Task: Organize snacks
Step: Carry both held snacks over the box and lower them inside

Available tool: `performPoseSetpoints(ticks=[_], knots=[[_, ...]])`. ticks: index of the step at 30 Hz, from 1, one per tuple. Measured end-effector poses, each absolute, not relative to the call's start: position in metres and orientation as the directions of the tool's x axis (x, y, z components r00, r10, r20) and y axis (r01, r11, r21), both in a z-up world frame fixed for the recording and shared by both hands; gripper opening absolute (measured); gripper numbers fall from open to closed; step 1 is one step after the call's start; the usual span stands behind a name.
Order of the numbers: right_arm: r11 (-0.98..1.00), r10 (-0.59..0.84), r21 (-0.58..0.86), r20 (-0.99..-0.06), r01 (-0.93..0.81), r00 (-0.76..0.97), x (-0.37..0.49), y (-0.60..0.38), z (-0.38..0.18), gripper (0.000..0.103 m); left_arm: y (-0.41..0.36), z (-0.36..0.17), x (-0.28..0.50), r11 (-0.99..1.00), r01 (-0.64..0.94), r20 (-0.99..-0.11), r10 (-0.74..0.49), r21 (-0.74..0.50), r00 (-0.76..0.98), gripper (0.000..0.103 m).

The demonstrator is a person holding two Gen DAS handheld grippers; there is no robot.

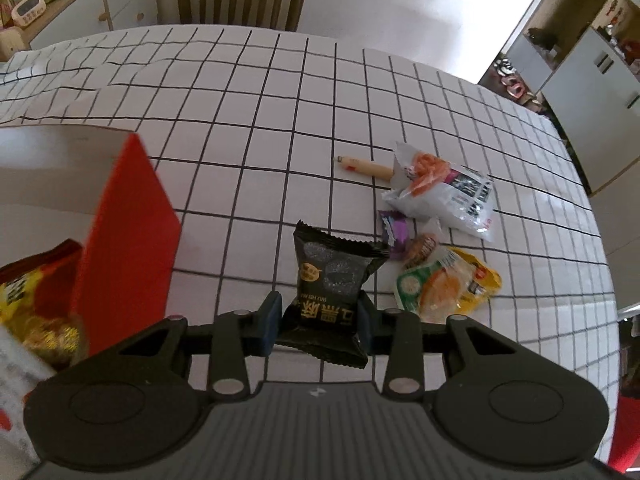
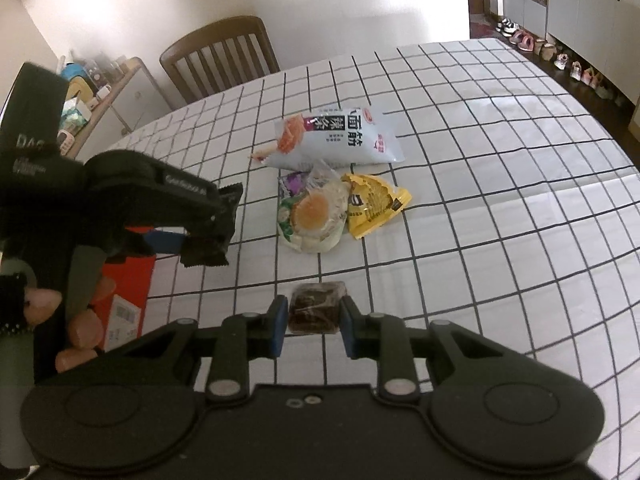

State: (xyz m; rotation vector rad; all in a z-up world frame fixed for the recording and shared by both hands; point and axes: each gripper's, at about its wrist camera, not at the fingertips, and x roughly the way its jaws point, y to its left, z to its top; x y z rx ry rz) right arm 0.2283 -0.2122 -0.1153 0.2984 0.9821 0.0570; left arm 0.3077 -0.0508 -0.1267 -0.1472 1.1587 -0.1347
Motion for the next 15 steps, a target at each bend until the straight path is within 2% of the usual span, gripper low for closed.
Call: performPoseSetpoints(ticks=[15], knots=[[0.95, 0.247, 0.311, -0.758, 0.002, 0.604, 0.189, -0.191, -0.062, 0.026, -0.018, -0.067, 0.252, 0.968, 0.089, -0.863, -0.25, -0.235, 0.44, 0.037]])
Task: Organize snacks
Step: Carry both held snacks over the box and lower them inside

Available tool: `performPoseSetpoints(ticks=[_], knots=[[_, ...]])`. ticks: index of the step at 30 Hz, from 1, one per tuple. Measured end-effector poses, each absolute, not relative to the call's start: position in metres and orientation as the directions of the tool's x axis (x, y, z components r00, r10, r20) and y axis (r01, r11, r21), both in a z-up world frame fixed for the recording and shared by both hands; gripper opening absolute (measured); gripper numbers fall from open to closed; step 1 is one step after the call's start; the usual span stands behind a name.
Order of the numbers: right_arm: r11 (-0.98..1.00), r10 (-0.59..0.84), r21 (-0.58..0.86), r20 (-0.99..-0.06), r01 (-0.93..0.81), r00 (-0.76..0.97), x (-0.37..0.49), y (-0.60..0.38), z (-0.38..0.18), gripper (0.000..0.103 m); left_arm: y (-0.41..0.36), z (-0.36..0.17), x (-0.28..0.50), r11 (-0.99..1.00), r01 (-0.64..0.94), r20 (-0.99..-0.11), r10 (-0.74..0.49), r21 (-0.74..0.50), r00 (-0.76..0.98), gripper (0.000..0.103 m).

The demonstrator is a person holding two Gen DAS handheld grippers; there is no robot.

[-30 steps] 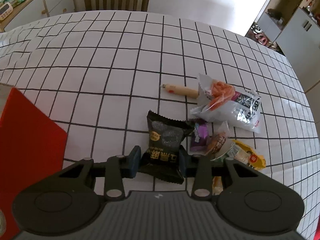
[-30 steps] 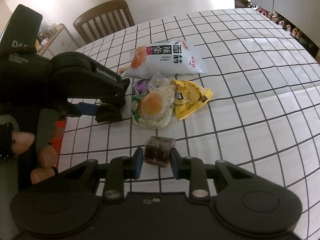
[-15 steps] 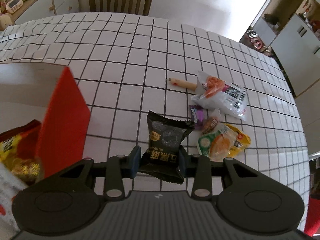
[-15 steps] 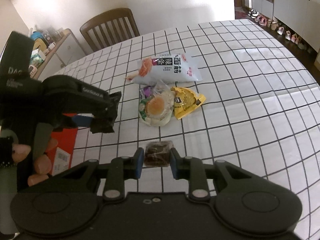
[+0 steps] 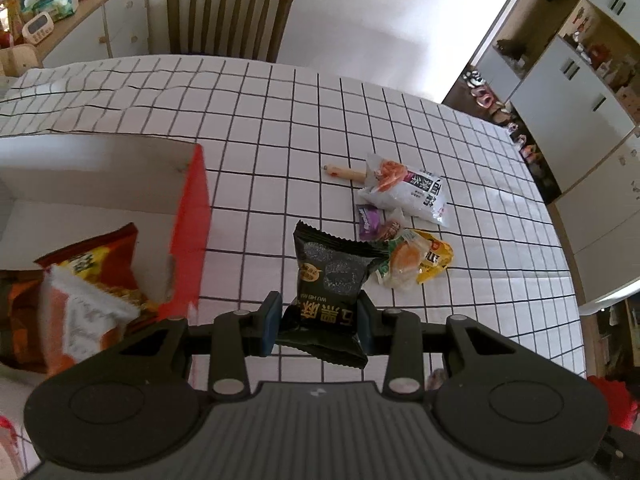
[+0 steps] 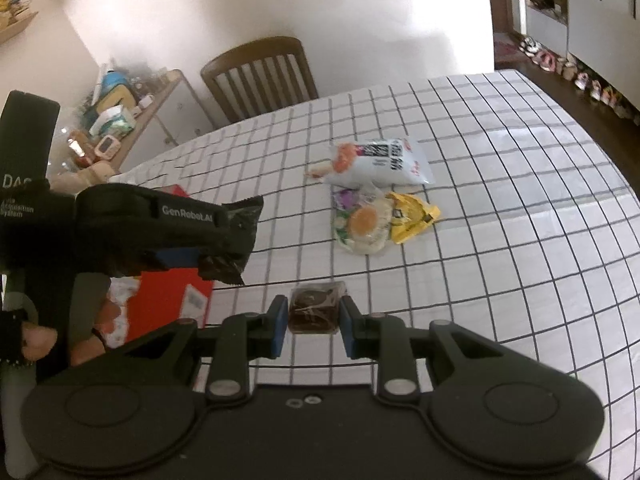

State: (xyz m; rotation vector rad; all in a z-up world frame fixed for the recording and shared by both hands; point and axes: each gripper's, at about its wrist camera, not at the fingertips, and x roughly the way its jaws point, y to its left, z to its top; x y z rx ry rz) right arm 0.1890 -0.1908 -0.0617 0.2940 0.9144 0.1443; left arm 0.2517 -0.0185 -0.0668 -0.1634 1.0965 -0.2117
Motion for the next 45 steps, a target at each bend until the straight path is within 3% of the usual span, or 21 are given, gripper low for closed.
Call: performPoseSetpoints(ticks=[26, 45], knots=[[0.942, 0.334, 0.254, -0.704, -0.218, 0.626, 0.184, -0.07, -0.019, 0.026, 0.124, -0.02, 0.221, 0.962, -0.013, -0.814, -0.225, -0.274, 0.535, 0.037], [0.948, 0.289, 0.134, -0.747, -0.29, 0.599, 0.235, 0.011, -0.04, 0.026, 0.227, -0.062, 0.265, 0.978, -0.146, -0.865, -0.055, -0.147, 0.499, 0.037]])
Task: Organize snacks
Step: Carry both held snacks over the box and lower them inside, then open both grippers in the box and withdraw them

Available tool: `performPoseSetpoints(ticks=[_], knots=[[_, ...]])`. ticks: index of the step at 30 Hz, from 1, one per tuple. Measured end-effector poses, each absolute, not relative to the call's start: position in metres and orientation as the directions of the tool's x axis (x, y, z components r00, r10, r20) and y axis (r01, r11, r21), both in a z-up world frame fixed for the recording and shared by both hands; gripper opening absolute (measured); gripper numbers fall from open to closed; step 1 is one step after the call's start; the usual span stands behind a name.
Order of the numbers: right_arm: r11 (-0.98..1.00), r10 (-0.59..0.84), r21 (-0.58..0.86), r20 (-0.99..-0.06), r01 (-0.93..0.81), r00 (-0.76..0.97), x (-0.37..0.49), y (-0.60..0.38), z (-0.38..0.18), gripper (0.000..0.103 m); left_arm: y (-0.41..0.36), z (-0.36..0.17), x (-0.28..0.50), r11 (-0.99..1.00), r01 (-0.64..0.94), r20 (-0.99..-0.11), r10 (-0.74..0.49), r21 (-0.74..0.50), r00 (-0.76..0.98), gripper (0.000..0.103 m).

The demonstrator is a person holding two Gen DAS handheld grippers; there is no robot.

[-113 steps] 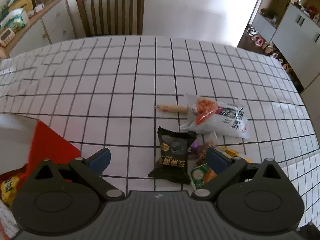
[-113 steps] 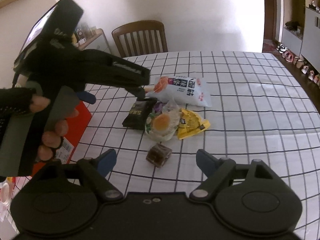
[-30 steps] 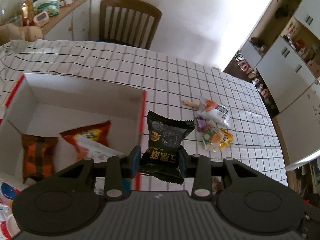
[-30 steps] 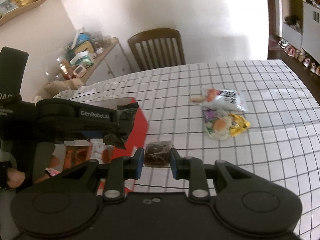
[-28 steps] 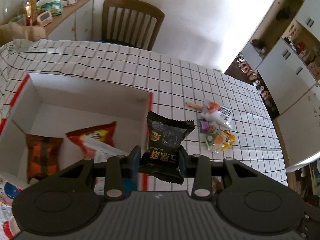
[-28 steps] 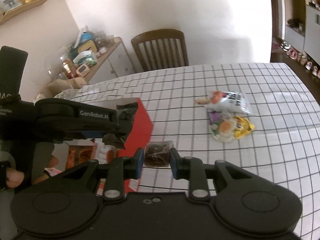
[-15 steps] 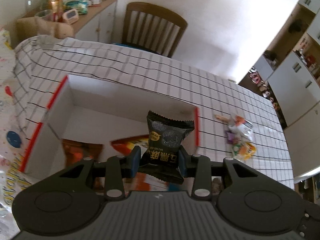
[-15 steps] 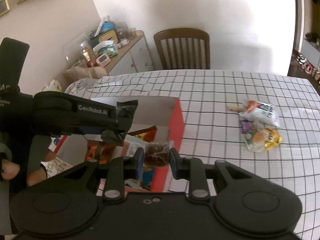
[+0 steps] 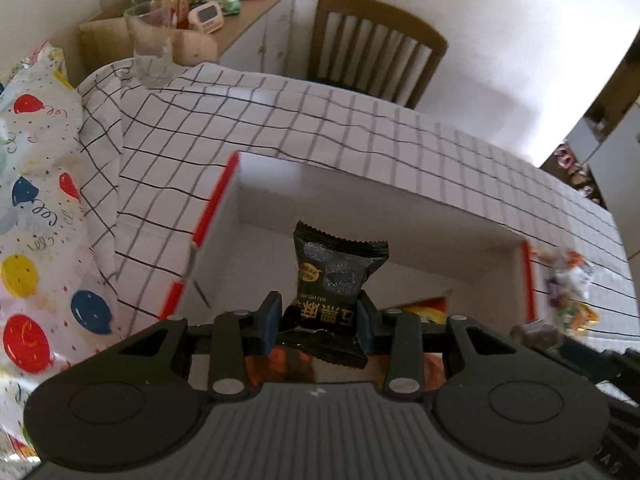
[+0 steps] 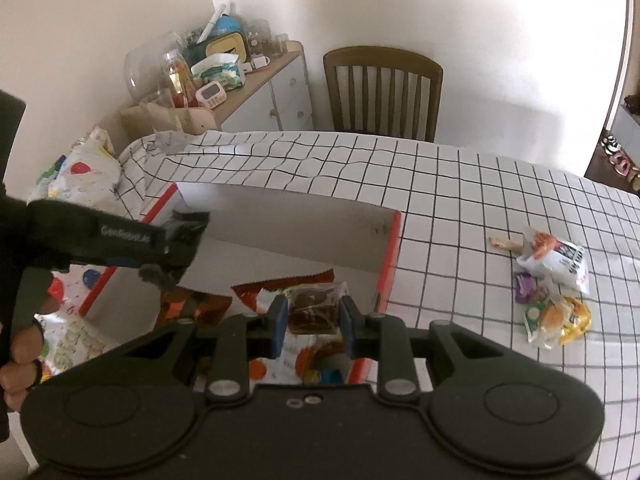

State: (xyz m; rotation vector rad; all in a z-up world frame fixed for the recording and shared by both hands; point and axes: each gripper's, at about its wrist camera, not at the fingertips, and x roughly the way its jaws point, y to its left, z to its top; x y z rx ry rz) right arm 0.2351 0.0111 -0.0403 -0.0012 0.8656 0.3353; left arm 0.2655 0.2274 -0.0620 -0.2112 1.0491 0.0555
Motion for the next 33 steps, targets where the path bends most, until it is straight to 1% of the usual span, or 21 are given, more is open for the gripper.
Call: performPoseSetpoints(ticks=[5, 13, 17, 24, 27, 31, 33], knots=[[0.951, 0.257, 0.089, -0.761, -0.296, 0.596, 0.259, 0.027, -0.052, 0.026, 0.237, -0.083, 0.285, 0.982, -0.154, -0.882, -0.026, -0.112, 0.47, 0.037], [0.947, 0.233, 0.048, -0.785, -0.319, 0.574, 0.28, 0.045, -0.071, 0.026, 0.228, -0.107, 0.31, 0.992, -0.105, -0.898, -0.013, -0.066, 0.44, 0.037], [0.948, 0.214, 0.033, -0.804, -0.317, 0.555, 0.285, 0.048, -0.081, 0.026, 0.229, -0.117, 0.317, 0.991, -0.111, -0.91, -0.026, -0.079, 0.415, 0.038], [0.95, 0.215, 0.047, -0.816, -0.309, 0.536, 0.287, 0.044, -0.088, 0.026, 0.226, -0.129, 0.319, 0.988, -0.123, -0.921, -0.038, -0.092, 0.387, 0.038], [0.951, 0.222, 0.064, -0.82, -0.301, 0.527, 0.288, 0.044, -0.089, 0.027, 0.226, -0.13, 0.32, 0.986, -0.134, -0.923, -0.04, -0.098, 0.384, 0.043], [0.951, 0.237, 0.087, -0.82, -0.296, 0.521, 0.285, 0.042, -0.087, 0.03, 0.226, -0.127, 0.316, 0.984, -0.149, -0.919, -0.035, -0.101, 0.393, 0.061], [0.951, 0.243, 0.095, -0.819, -0.295, 0.521, 0.284, 0.042, -0.086, 0.031, 0.226, -0.124, 0.313, 0.983, -0.149, -0.915, -0.043, -0.111, 0.4, 0.063]])
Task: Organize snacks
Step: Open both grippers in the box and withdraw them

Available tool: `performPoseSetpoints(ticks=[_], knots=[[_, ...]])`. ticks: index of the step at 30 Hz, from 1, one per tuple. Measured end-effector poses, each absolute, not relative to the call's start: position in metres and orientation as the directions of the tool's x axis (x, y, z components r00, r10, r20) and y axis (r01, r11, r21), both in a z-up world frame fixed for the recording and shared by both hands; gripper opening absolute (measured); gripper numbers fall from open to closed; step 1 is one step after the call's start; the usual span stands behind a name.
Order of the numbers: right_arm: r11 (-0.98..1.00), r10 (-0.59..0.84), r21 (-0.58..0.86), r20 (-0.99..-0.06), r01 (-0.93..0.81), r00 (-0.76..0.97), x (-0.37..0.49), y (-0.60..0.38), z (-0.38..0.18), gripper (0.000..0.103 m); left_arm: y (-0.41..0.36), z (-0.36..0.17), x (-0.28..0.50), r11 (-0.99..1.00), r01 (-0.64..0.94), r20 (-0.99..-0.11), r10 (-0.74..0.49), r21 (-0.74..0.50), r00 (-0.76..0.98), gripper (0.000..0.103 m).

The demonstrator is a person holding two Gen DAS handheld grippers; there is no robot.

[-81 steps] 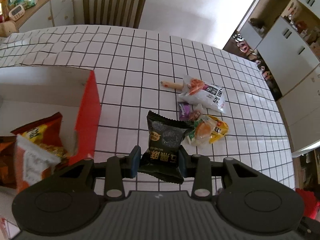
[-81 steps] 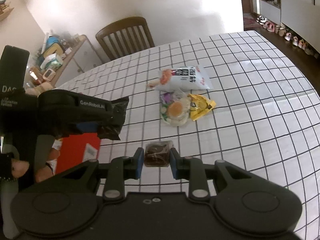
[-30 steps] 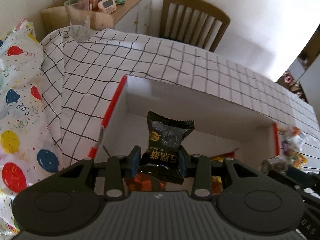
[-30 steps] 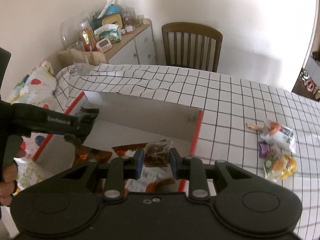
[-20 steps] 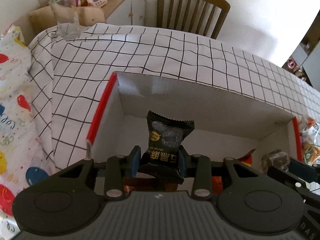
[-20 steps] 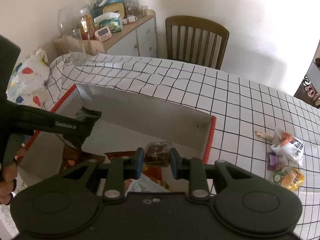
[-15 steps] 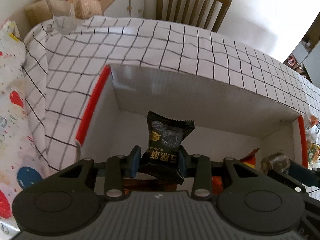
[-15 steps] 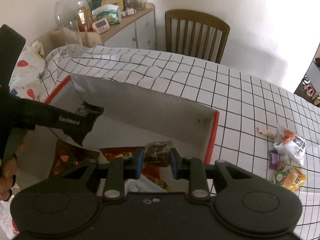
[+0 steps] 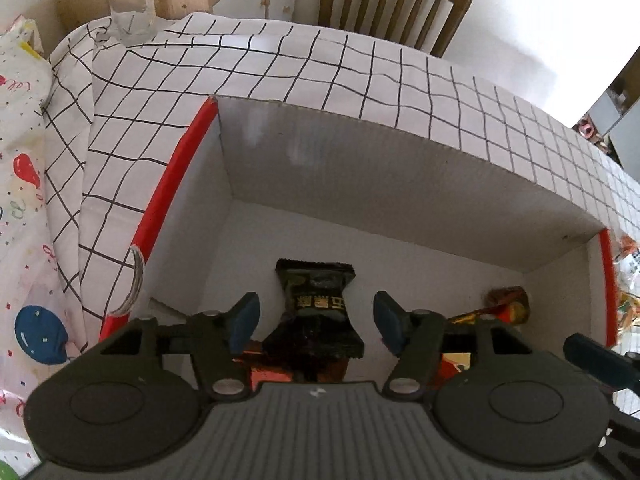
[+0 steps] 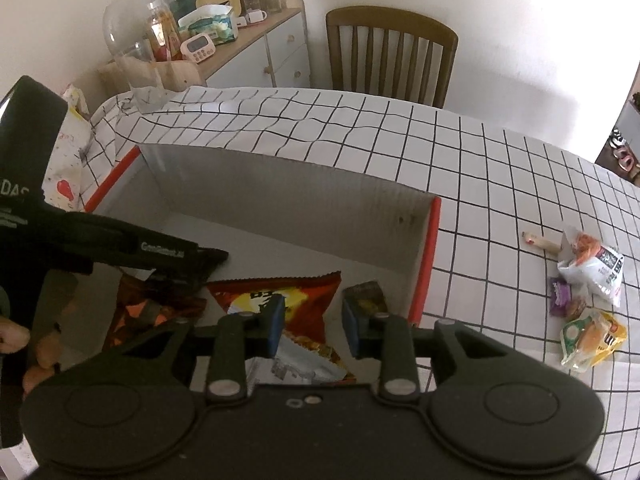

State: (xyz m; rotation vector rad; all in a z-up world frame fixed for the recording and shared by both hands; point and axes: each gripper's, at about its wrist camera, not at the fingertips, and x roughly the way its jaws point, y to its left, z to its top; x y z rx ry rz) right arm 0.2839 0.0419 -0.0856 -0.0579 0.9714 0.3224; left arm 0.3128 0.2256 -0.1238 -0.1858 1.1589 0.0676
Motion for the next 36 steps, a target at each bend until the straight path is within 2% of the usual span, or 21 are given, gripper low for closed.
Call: performPoseSetpoints(ticks=[3, 6, 18, 31, 34, 36], knots=[[0.95, 0.252, 0.107, -0.816, -0.293, 0.52, 0.281, 0.039, -0.083, 0.032, 0.222, -0.117, 0.308, 0.984, -0.143, -0.912, -0.038, -0.105, 0.41, 0.063], [0.951, 0.255, 0.112, -0.812, -0.289, 0.525, 0.278, 0.036, -0.079, 0.036, 0.22, -0.108, 0.3, 0.983, -0.142, -0.903, -0.043, -0.114, 0.427, 0.069], [0.952, 0.27, 0.126, -0.773, -0.279, 0.574, 0.251, 0.024, -0.052, 0.056, 0.201, -0.067, 0.264, 0.989, -0.086, -0.853, -0.055, -0.116, 0.519, 0.069], [0.951, 0.282, 0.127, -0.733, -0.283, 0.619, 0.214, 0.003, -0.022, 0.065, 0.178, -0.031, 0.228, 0.992, 0.001, -0.802, -0.103, -0.127, 0.588, 0.069], [0.952, 0.278, 0.118, -0.724, -0.284, 0.631, 0.204, -0.005, -0.014, 0.07, 0.17, -0.025, 0.221, 0.99, 0.019, -0.792, -0.123, -0.14, 0.598, 0.079], [0.953, 0.274, 0.115, -0.718, -0.279, 0.64, 0.198, -0.012, -0.01, 0.072, 0.163, -0.021, 0.215, 0.991, 0.032, -0.786, -0.125, -0.133, 0.605, 0.079]])
